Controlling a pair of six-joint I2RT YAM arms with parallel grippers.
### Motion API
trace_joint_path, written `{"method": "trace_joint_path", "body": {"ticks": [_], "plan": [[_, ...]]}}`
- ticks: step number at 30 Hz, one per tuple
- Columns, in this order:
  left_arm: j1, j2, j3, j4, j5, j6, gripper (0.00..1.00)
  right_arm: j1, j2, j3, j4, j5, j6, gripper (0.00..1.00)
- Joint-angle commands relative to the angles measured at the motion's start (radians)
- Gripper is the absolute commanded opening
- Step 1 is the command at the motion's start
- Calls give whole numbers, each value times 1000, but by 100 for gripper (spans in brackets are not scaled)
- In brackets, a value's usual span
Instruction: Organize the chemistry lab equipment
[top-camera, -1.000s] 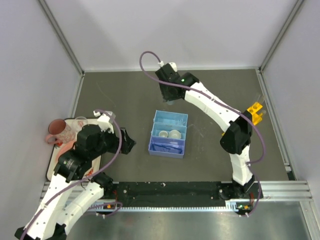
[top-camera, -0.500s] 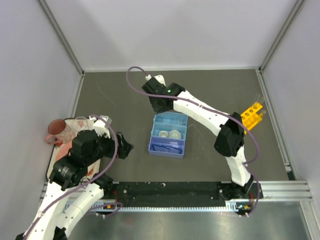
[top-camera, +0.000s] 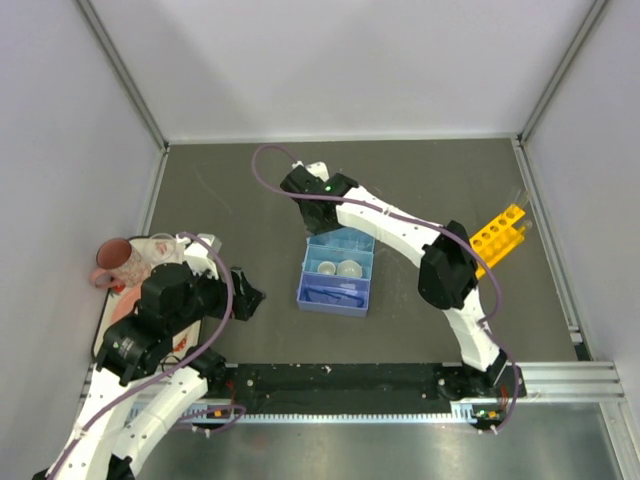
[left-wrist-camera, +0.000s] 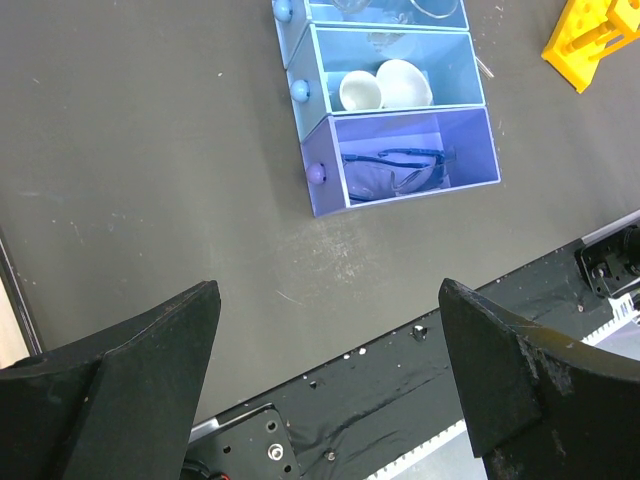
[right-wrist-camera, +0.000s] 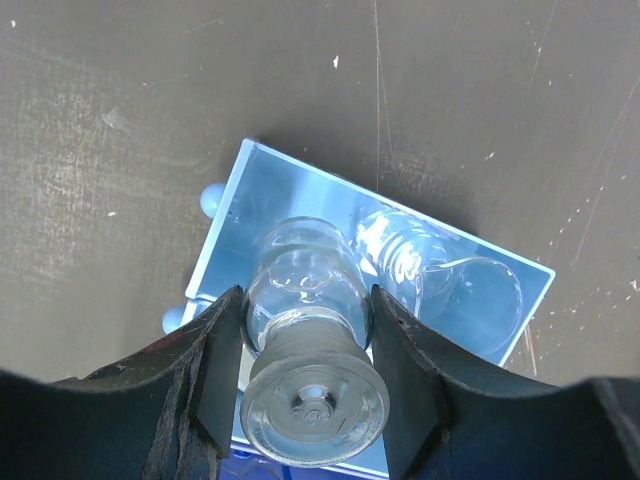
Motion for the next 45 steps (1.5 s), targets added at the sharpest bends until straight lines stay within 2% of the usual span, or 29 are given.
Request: {"method": "trace_joint_path", "body": {"ticks": [1, 17, 24, 34, 45], "plan": [[-2, -7, 39, 11, 7, 4, 96, 6, 15, -10, 26, 35, 62, 20], [-2, 1, 55, 2, 13, 19, 96, -23, 40, -110, 75, 20, 251, 18], [-2, 9, 50, 7, 14, 22, 96, -33, 69, -129, 103, -6, 301, 21], [-2, 15, 44, 10, 13, 24, 96, -36, 69, -121, 109, -3, 312, 40], [-2, 6, 44, 7, 13, 21, 96, -33, -5, -127, 97, 15, 295, 52]]}}
